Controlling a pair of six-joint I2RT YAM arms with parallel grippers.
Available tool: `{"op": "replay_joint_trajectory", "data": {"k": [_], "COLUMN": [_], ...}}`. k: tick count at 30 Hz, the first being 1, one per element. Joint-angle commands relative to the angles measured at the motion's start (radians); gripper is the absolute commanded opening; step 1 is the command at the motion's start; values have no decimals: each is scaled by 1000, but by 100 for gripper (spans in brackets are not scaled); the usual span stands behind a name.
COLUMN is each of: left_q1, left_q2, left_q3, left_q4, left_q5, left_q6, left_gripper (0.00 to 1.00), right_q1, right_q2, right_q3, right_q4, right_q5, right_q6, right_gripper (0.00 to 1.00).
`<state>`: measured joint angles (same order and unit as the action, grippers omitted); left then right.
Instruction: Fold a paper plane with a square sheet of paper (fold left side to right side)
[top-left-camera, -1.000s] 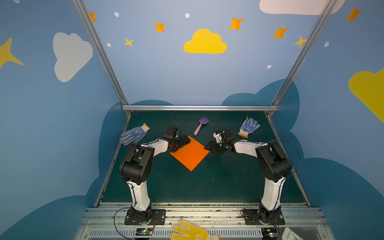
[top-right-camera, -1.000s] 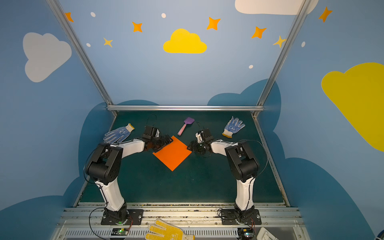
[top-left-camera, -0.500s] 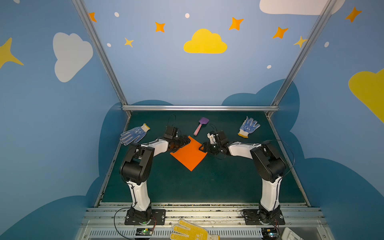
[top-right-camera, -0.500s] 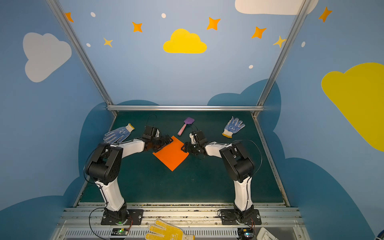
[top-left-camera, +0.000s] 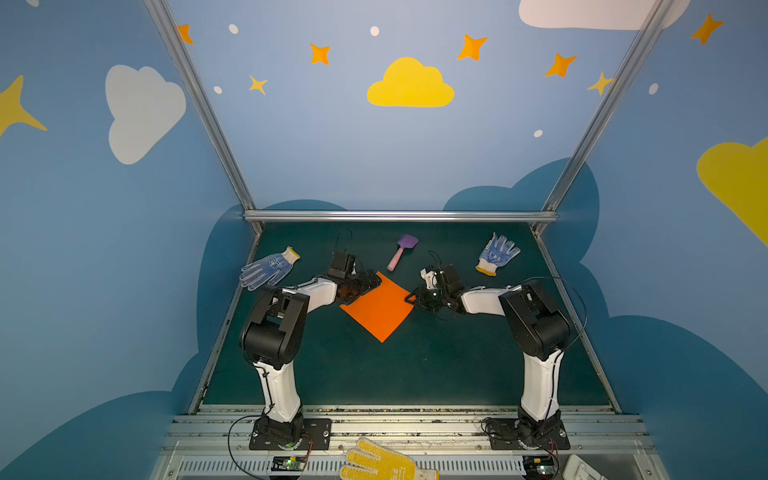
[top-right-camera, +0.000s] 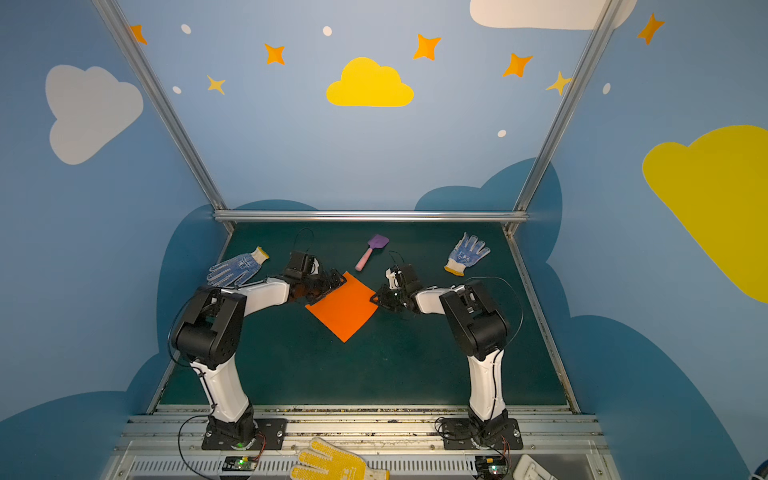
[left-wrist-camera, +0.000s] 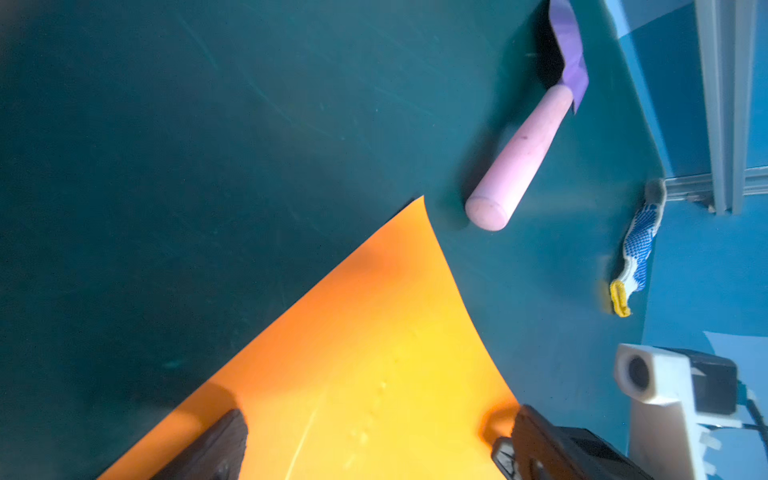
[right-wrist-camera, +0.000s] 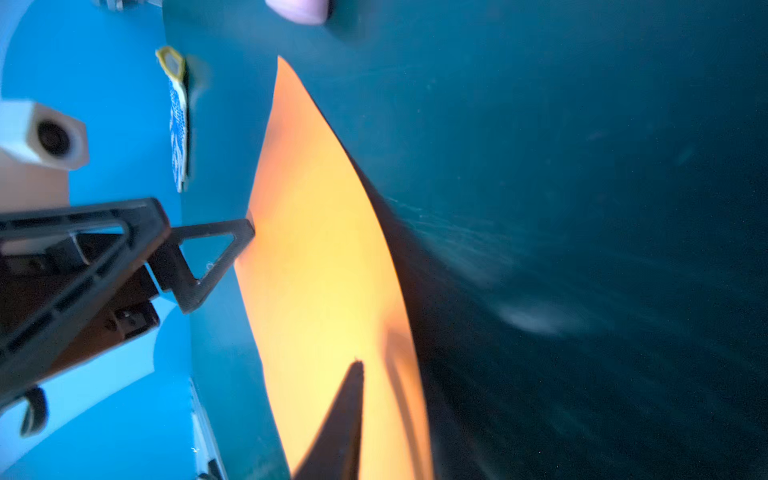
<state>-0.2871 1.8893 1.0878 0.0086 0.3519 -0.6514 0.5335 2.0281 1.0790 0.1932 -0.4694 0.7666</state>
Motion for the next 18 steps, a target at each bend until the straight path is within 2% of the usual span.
{"op": "replay_joint_trajectory", "data": {"k": [1, 10, 18], "left_q1": [-10, 11, 101], "left_q2": [67, -4, -123], "left_q3": [-37, -7, 49], "left_q4": [-47, -78, -97], "left_q5": [10, 52, 168], "left_q6": [-7, -4, 35], "left_gripper": [100, 100, 100], "right_q1": [2, -31, -61], "right_q2": [63, -4, -117], "right_q3": [-32, -50, 40], "right_q4": [-137, -45, -205], "right_q5": [-28, -136, -180], "right_q6": [-1, -12, -160], "right_gripper": [0, 0, 0]}}
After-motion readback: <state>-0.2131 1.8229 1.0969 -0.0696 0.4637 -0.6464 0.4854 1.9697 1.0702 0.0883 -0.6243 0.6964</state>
